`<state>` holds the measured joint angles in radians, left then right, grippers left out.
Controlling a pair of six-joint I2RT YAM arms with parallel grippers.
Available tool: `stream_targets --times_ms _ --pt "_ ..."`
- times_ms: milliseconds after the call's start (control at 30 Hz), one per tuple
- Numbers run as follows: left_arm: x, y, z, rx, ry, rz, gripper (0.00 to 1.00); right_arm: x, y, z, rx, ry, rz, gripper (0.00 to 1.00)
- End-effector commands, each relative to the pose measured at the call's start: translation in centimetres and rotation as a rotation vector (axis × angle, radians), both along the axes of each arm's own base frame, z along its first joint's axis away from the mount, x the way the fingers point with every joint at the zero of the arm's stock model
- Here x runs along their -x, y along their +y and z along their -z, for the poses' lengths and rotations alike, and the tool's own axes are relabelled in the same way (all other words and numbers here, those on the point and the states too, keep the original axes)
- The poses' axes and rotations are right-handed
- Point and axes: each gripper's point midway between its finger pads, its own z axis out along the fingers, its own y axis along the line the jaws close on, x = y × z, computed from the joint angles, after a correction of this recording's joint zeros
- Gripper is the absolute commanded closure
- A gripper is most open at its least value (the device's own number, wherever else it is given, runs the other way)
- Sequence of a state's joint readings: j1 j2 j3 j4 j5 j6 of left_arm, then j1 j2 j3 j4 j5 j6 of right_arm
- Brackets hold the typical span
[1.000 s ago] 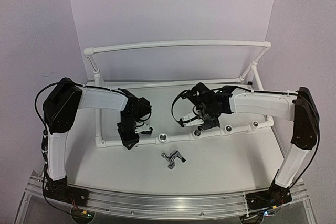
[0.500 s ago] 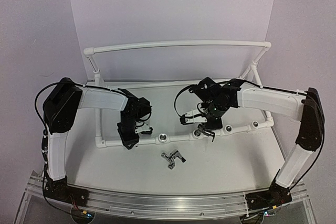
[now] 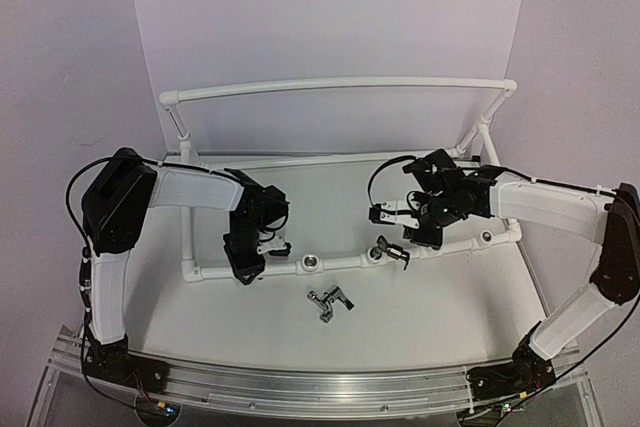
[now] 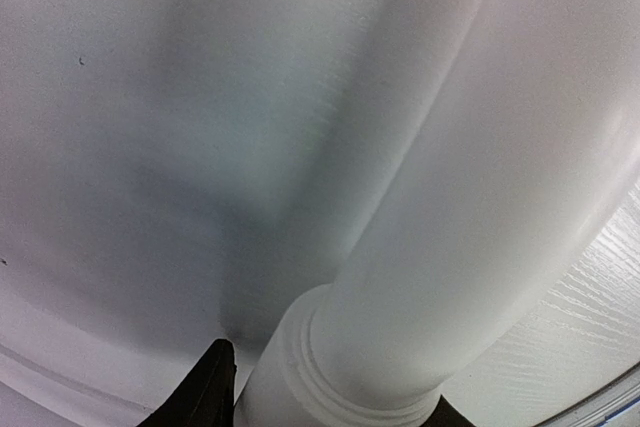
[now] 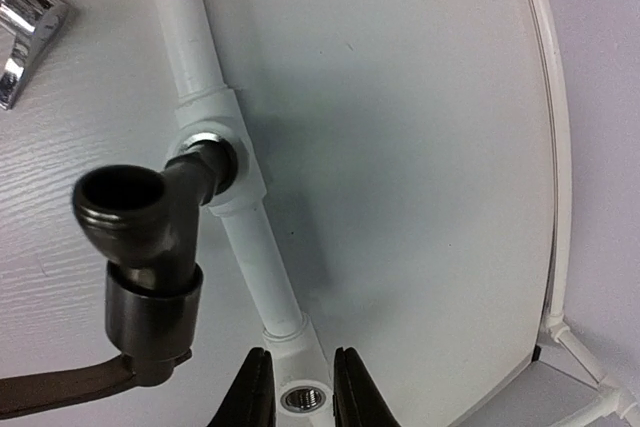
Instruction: Install the water faucets
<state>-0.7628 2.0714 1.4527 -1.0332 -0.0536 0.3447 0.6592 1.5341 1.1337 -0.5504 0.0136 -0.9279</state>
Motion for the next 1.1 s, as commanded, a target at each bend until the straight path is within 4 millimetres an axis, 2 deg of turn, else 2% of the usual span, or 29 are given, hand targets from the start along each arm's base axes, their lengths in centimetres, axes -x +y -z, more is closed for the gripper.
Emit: stream_targets --times_ms 0,100,167,333,433,533,700,867,967,1067 --pt "-1.5 -4.0 1.2 0.223 0.038 -0.285 0.88 -0.7 0.5 0.4 -0.021 -0.039 -0.014 0.81" --pt "-1.7 -4.1 1.0 0.233 0.034 -0.290 0.88 1.4 0.4 1.9 -0.014 0.027 -0.074 0.80" --pt "-1.8 -4.2 1.0 0.237 0.036 -0.289 0.88 2.9 0.5 2.2 -0.021 0.056 -0.110 0.80" --pt "-1.8 -4.4 1.3 0.237 0.044 -0.288 0.88 6.4 2.8 2.1 -0.040 0.069 -0.210 0.80" --pt "-1.9 -4.5 1.3 0.238 0.046 -0.288 0.88 7.1 4.5 1.6 -0.069 0.049 -0.212 0.80" --pt "-2.0 -4.6 1.3 0.242 0.045 -0.288 0.88 7.0 6.1 1.0 -0.102 0.019 -0.206 0.79" --pt "-1.9 -4.6 1.3 0.241 0.045 -0.290 0.88 7.8 8.8 1.5 -0.089 -0.035 -0.248 0.76" --pt "-1.9 -4.5 1.3 0.241 0.044 -0.294 0.88 5.1 11.0 1.0 -0.064 -0.163 -0.177 0.77" --pt "-1.8 -4.5 1.2 0.243 0.043 -0.295 0.88 3.1 11.7 0.1 -0.045 -0.235 -0.131 0.79" --pt "-1.8 -4.5 1.3 0.246 0.043 -0.295 0.88 2.2 12.3 -1.0 -0.046 -0.281 -0.120 0.81"
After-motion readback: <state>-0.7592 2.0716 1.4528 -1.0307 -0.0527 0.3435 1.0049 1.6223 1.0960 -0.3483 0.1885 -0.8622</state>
